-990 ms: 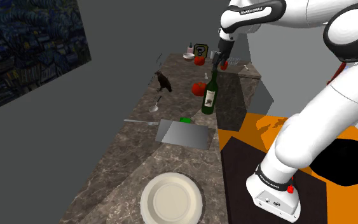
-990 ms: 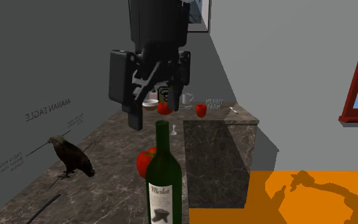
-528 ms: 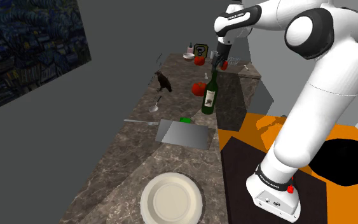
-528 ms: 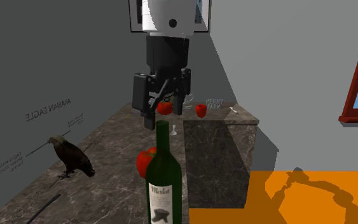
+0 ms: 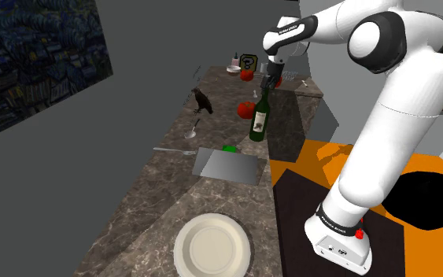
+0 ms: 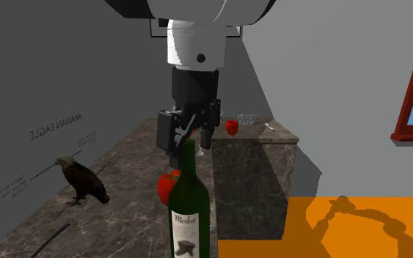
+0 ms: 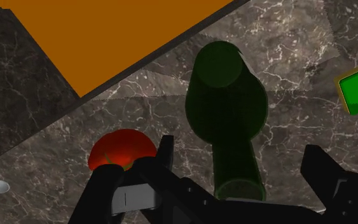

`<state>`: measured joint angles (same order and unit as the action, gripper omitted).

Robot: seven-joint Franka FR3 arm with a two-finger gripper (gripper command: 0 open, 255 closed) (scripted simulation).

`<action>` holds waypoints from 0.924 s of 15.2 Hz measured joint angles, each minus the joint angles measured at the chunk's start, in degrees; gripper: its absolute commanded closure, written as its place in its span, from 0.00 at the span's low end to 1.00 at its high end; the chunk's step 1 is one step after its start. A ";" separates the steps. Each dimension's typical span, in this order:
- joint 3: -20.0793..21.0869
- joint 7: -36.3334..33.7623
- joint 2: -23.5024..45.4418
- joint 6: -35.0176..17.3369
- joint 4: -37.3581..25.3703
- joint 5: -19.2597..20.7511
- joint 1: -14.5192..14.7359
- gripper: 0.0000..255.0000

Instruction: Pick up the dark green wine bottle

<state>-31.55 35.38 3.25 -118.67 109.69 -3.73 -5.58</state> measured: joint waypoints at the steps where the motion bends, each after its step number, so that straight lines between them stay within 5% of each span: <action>1: 0.01 -0.02 -0.02 -0.15 0.16 0.01 0.02 1.00; 14: -0.03 -0.17 -0.45 1.84 -1.48 0.30 0.01 1.00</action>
<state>-31.58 35.21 2.80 -116.83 108.21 -3.43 -5.57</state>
